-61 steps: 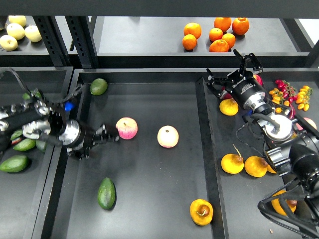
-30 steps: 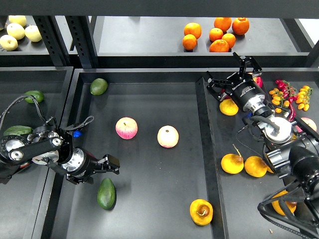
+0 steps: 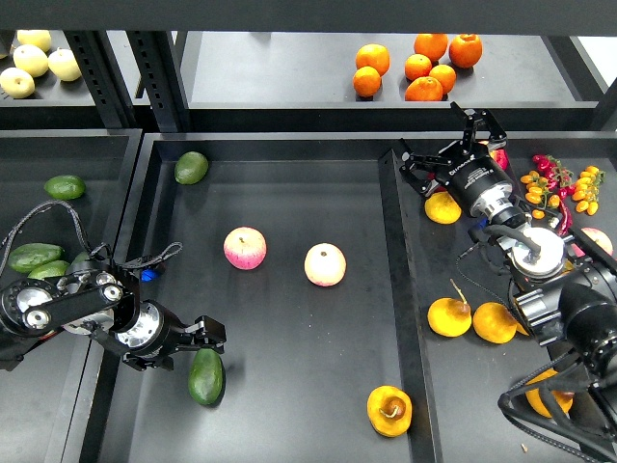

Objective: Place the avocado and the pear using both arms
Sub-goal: 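Close the left gripper around the dark green avocado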

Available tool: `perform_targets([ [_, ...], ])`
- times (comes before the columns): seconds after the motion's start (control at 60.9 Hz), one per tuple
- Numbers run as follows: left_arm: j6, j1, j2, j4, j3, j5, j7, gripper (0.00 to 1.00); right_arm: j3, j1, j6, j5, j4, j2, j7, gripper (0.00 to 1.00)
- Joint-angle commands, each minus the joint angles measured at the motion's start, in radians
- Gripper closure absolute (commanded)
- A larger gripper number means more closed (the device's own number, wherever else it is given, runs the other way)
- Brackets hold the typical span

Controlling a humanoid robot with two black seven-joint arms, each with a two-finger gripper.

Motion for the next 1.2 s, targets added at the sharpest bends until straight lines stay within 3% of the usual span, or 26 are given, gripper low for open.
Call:
perform_targets([
  [0.0, 0.000, 0.002, -0.011, 0.011, 0.000, 0.006, 0.000, 0.01, 0.000, -0.003, 0.000, 0.000, 0.000, 0.000, 0.000, 0.01],
  [1.182, 0.000, 0.059, -0.060, 0.066, 0.005, 0.008, 0.000, 0.01, 0.001, -0.008, 0.000, 0.000, 0.000, 0.000, 0.000, 0.01],
])
